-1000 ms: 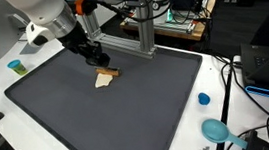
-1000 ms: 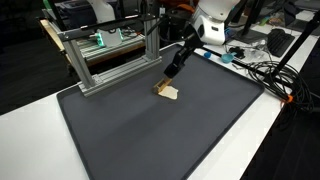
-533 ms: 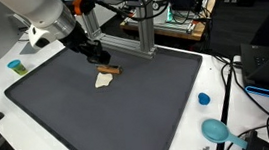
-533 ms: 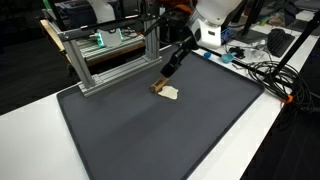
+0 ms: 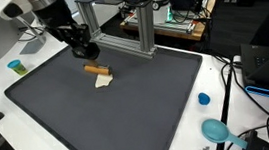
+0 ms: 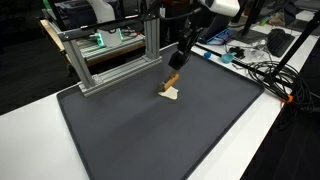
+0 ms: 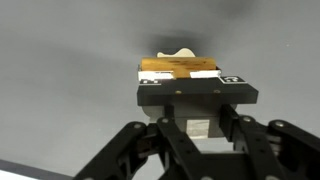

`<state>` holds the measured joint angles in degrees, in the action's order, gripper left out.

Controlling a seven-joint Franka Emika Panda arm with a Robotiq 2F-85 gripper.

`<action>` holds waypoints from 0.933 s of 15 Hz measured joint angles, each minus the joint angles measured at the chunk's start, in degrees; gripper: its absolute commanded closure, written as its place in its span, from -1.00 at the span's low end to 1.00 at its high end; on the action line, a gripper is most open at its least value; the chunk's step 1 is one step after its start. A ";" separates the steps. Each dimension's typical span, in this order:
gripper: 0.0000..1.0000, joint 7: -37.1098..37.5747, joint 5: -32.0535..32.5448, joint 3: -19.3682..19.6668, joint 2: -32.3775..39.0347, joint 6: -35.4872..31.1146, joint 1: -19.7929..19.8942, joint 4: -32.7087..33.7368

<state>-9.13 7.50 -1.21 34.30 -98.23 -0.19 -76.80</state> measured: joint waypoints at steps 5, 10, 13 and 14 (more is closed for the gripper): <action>0.57 -1.02 -0.68 0.05 2.93 -1.84 2.19 -0.16; 0.57 -5.19 -0.85 -0.64 4.11 -1.81 1.84 -0.57; 0.57 -6.45 -0.78 -0.66 4.22 -2.44 1.69 -0.55; 0.57 -6.47 -0.76 -0.66 4.25 -2.58 1.66 -0.54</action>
<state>-15.60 6.74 -1.86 38.55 -100.81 1.47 -77.34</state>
